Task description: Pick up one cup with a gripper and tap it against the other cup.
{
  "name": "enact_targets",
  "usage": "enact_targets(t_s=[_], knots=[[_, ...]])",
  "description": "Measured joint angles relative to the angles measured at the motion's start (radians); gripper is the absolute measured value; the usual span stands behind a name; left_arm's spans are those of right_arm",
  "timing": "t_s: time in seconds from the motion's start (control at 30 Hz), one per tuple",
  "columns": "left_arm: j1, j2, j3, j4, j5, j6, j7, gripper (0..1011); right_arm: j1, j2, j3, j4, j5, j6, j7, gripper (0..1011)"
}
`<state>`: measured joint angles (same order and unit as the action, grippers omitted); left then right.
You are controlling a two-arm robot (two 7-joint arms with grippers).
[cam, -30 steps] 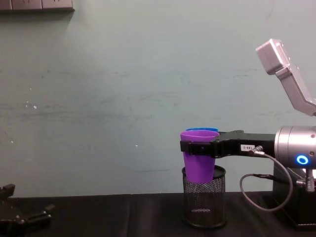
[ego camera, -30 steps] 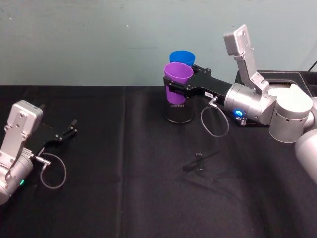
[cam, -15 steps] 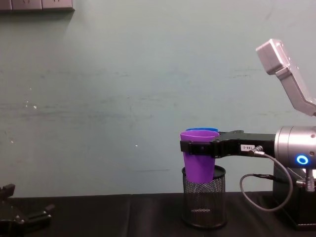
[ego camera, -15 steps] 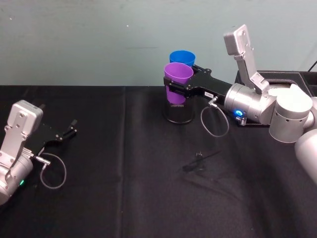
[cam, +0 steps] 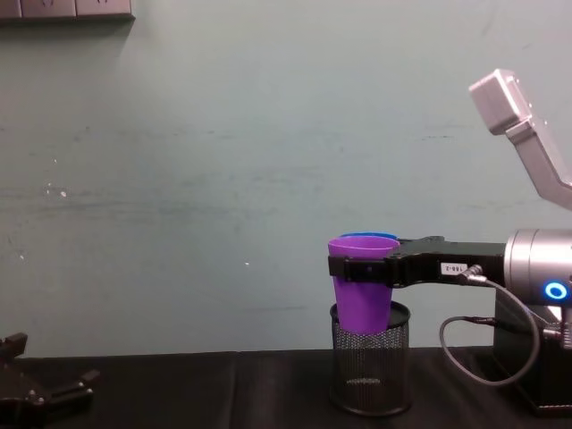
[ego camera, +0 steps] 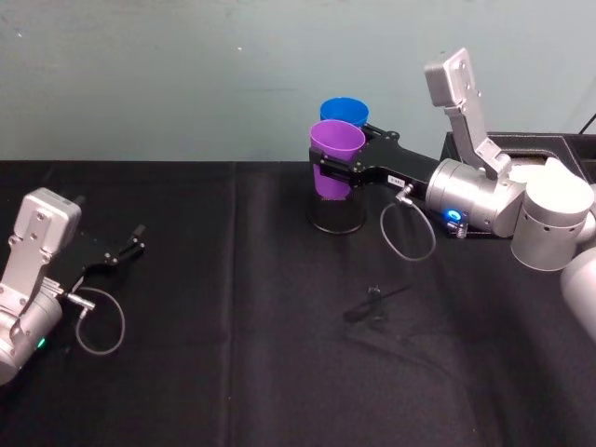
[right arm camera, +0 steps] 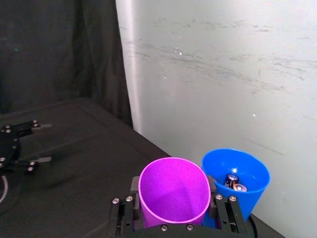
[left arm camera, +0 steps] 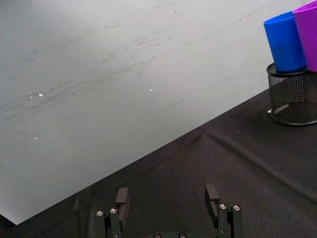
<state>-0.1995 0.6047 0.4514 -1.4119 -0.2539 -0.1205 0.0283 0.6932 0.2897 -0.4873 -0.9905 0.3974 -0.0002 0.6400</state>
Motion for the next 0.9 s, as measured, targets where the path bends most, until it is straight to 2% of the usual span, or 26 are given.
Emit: enact_targets(t_s=[0.13,0.6,0.9], knots=[[0.0,0.0,0.0,0.0,0.0,0.0,0.0,1000,-0.02,0.016,0.003,-0.037,0.013,0.01,0.01,738],[0.0,0.0,0.0,0.0,0.0,0.0,0.0,1000,-0.125,0.101,0.004,-0.232,0.072,0.048,0.017,738],[0.0,0.0,0.0,0.0,0.0,0.0,0.0,1000,-0.194,0.159,-0.011,-0.322,0.062,0.026,-0.003,738]])
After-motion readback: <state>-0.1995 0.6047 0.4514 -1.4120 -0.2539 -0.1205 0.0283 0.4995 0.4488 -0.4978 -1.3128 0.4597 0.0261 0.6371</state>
